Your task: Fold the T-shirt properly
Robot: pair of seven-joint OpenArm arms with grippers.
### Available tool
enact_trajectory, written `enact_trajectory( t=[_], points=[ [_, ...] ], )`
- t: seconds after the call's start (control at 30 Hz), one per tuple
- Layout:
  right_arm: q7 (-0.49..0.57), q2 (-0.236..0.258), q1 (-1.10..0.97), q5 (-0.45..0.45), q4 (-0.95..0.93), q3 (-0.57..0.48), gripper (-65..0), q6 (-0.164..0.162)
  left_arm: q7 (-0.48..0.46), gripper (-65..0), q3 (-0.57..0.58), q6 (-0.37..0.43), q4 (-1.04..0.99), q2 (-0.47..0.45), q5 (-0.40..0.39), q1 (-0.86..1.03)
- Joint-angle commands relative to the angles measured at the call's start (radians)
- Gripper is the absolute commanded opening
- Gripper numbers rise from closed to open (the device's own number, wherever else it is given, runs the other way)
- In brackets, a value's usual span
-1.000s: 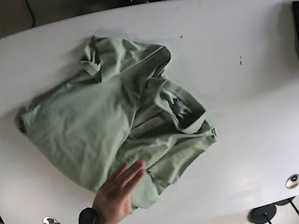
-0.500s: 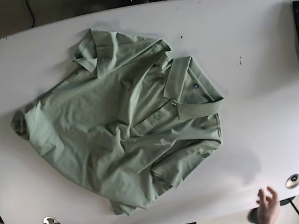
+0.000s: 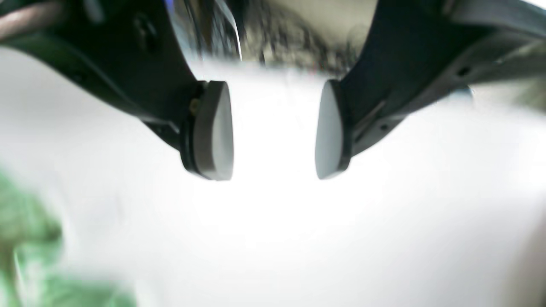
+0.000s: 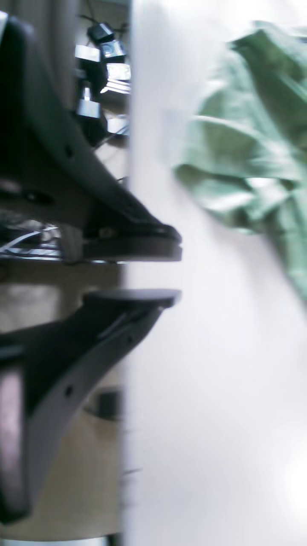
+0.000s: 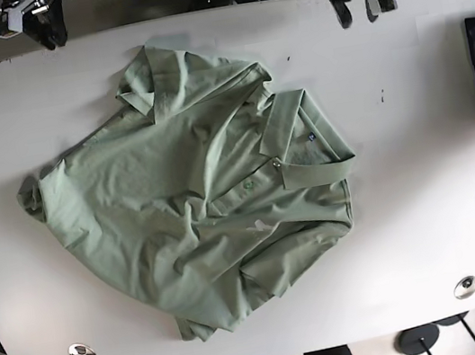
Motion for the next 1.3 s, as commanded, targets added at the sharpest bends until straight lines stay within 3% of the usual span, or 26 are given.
enact_trajectory(
  t=[0.03, 0.2, 0.3, 0.53, 0.6, 0.63, 0.7, 0.73, 0.87, 1.03, 1.2, 1.3],
  points=[
    [-0.035, 0.015, 0.053, 0.006, 0.017, 0.007, -54.2, 0.007, -0.02, -37.2, -0.02, 0.001, 0.016, 0.0, -0.01, -0.043],
    [-0.152, 0.029, 0.238, 0.006, 0.018, 0.0, -54.1, 0.009, -0.013, -34.0, -0.049, 0.001, 0.015, -0.006, -0.009, -0.154],
    [-0.274, 0.029, 0.387, 0.006, 0.037, 0.0, -54.1, 0.064, -0.013, -24.7, -0.049, 0.001, 0.015, -0.006, -0.009, -0.209],
    [-0.557, 0.029, 0.666, 0.006, 0.033, 0.0, -53.6, 0.115, -0.012, -24.2, 0.041, 0.001, 0.01, -0.042, -0.007, -0.289],
    [-0.601, 0.029, 0.708, 0.006, 0.033, -0.002, -47.2, 0.115, -0.012, -24.2, 0.083, 0.001, 0.01, -0.057, -0.007, -0.295],
    [-0.618, 0.029, 0.726, 0.006, 0.035, -0.002, -38.7, 0.115, -0.012, -24.0, 0.111, 0.001, 0.009, -0.06, -0.007, -0.295],
    [-0.618, 0.025, 0.743, 0.006, 0.035, -0.003, -28.9, 0.115, -0.012, -24.0, 0.14, 0.001, 0.009, -0.06, -0.007, -0.295],
    [-0.62, 0.026, 0.757, 0.006, 0.033, -0.031, -23.6, 0.115, -0.012, -24.0, 0.146, 0.001, 0.007, -0.06, -0.006, -0.295],
    [-0.62, 0.069, 0.801, 0.006, 0.029, -0.181, -16.0, 0.11, -0.012, -24.2, 0.149, -0.001, -0.031, -0.06, -0.006, -0.295],
    [-0.62, 0.111, 0.877, 0.006, 0.0, -0.39, -15.7, 0.113, -0.012, -24.4, 0.121, -0.001, -0.031, -0.062, -0.007, -0.295],
    [-0.62, 0.166, 0.996, 0.006, -0.059, -0.706, -15.9, 0.11, -0.012, -24.6, -0.06, -0.001, -0.031, -0.059, -0.007, -0.295],
    [-0.621, 0.166, 1.062, 0.006, -0.106, -0.857, -15.7, 0.108, -0.012, -24.6, -0.155, -0.001, -0.031, -0.06, -0.009, -0.295]
  ],
)
